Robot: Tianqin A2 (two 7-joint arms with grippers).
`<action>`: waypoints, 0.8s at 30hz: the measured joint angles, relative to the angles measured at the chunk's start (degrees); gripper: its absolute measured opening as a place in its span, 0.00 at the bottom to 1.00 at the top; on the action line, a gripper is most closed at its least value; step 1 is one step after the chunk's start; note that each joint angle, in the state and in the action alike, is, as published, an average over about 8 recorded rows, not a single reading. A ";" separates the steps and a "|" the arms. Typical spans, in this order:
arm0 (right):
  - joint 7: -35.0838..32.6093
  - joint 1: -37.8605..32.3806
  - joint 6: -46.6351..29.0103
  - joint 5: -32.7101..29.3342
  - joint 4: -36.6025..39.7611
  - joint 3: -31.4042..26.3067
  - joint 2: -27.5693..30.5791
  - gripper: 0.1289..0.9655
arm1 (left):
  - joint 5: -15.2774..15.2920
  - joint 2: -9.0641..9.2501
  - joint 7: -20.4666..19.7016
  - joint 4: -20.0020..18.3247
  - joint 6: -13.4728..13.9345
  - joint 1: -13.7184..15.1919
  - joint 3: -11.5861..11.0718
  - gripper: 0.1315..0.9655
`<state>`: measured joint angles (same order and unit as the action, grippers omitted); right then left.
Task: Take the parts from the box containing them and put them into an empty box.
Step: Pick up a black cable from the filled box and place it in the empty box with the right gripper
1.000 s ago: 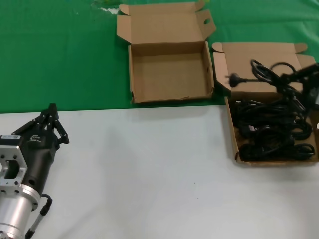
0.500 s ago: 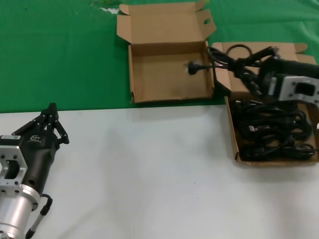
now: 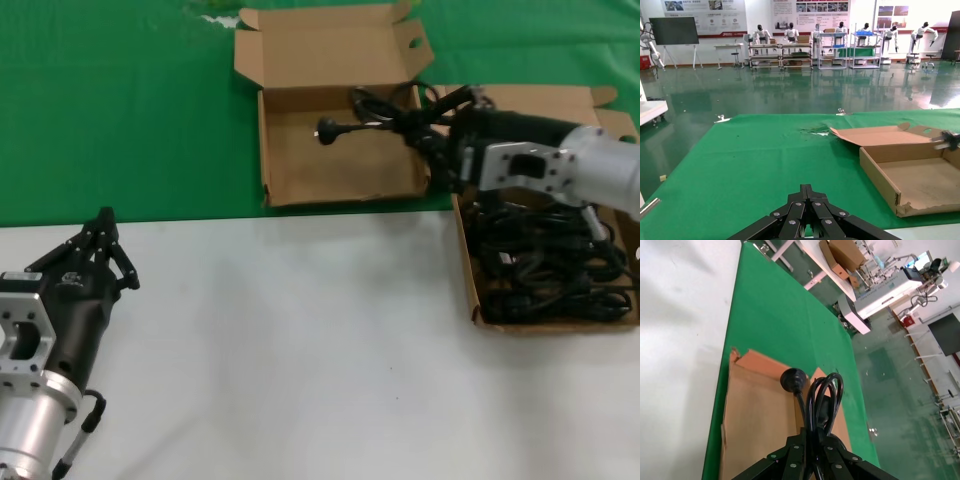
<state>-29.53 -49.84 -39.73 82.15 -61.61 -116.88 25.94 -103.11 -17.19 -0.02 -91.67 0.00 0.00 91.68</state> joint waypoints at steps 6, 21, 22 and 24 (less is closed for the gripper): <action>-5.92 -2.98 0.97 1.34 8.01 -0.26 -5.07 0.05 | 0.00 0.00 0.00 0.00 0.00 0.00 0.00 0.01; -29.46 -11.86 3.58 7.78 34.73 4.43 -17.91 0.05 | 0.00 0.00 0.00 0.00 0.00 0.00 0.00 0.01; -31.71 -12.71 3.80 8.46 37.12 5.22 -18.71 0.05 | 0.00 0.00 0.00 0.00 0.00 0.00 0.00 0.01; -36.13 -14.41 4.31 9.87 41.88 6.89 -20.21 0.05 | 0.00 0.00 0.00 0.00 0.00 0.00 0.00 0.01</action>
<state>-65.66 -64.25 -35.43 92.03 -19.73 -109.99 5.72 -103.11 -17.19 -0.02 -91.67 0.00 0.00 91.68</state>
